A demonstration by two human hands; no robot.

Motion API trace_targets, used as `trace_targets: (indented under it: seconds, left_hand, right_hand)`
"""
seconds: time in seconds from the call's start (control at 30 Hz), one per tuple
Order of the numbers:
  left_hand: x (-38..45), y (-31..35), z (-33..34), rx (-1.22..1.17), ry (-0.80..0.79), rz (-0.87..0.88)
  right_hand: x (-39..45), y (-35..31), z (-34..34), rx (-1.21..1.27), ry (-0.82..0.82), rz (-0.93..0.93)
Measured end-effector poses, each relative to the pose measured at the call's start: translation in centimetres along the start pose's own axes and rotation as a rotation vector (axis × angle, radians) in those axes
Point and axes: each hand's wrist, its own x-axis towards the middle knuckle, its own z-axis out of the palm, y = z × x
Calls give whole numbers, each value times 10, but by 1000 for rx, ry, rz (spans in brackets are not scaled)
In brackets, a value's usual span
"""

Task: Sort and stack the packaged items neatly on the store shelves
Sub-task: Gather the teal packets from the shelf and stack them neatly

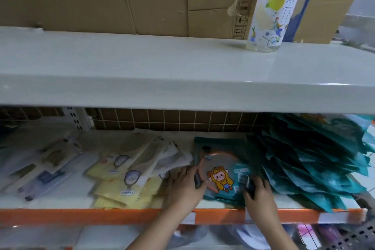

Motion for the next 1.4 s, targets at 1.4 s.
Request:
trace_targets:
  seconds: [1.4]
  left_hand:
    - [-258, -500, -473, -61, 494, -501]
  right_hand:
    - [-231, -539, 295, 38, -826, -548]
